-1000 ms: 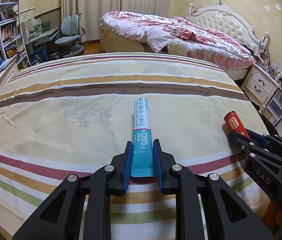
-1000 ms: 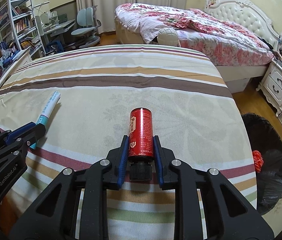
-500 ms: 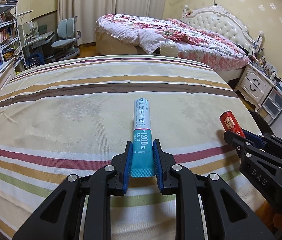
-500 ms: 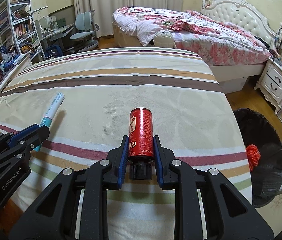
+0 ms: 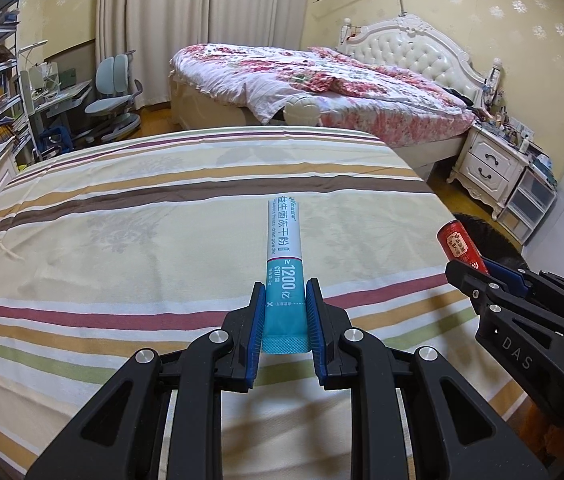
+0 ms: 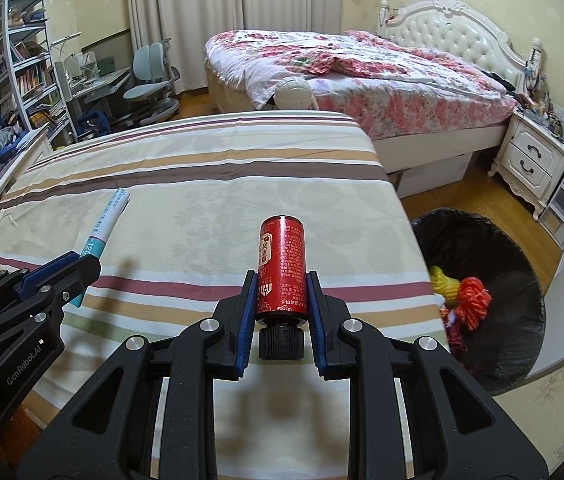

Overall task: Collect trash
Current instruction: 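Carry the teal tube and red bottle over the black bin and open both tools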

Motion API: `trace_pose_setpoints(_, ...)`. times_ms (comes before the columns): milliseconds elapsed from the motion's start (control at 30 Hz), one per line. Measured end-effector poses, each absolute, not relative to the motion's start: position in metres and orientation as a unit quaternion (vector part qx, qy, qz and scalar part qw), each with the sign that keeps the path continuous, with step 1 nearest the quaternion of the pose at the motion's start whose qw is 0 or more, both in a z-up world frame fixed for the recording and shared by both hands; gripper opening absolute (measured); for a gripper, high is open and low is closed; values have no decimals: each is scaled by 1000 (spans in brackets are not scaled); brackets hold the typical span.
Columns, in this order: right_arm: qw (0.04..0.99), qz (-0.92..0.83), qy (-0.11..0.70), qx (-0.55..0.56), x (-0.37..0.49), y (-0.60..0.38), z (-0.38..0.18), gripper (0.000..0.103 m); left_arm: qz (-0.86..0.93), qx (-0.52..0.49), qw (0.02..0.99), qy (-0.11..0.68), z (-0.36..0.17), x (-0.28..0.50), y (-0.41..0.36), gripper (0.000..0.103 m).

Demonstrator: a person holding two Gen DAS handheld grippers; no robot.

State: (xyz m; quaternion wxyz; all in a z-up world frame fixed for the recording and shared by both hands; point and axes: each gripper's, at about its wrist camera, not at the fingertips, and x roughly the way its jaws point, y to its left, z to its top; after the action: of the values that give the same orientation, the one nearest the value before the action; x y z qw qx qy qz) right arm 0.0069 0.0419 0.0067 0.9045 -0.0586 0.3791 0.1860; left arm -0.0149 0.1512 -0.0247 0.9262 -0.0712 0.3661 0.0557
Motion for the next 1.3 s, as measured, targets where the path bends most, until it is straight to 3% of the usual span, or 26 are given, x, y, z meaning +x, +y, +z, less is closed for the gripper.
trace_pose_setpoints(1300, 936, 12, 352, 16, 47, -131, 13, 23, -110, 15, 935, 337, -12, 63, -14, 22)
